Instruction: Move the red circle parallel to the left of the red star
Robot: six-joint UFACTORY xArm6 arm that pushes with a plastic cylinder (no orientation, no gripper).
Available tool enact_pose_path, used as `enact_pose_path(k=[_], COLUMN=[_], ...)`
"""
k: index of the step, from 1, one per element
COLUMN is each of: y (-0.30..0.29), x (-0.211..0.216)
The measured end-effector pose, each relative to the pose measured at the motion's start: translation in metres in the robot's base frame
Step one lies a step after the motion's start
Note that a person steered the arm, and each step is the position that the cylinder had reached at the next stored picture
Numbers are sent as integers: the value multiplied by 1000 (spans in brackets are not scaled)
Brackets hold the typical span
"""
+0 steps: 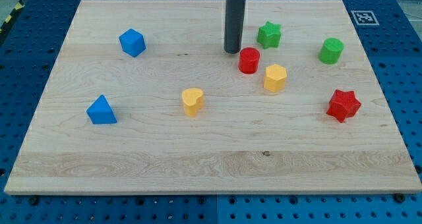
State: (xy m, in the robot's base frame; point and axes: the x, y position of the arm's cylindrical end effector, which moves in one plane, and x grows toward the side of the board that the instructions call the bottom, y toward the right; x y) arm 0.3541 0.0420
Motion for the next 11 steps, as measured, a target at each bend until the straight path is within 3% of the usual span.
enact_pose_path(k=[1, 4, 6, 9, 11], y=[13, 16, 25, 54, 50], x=[27, 44, -2, 84, 99])
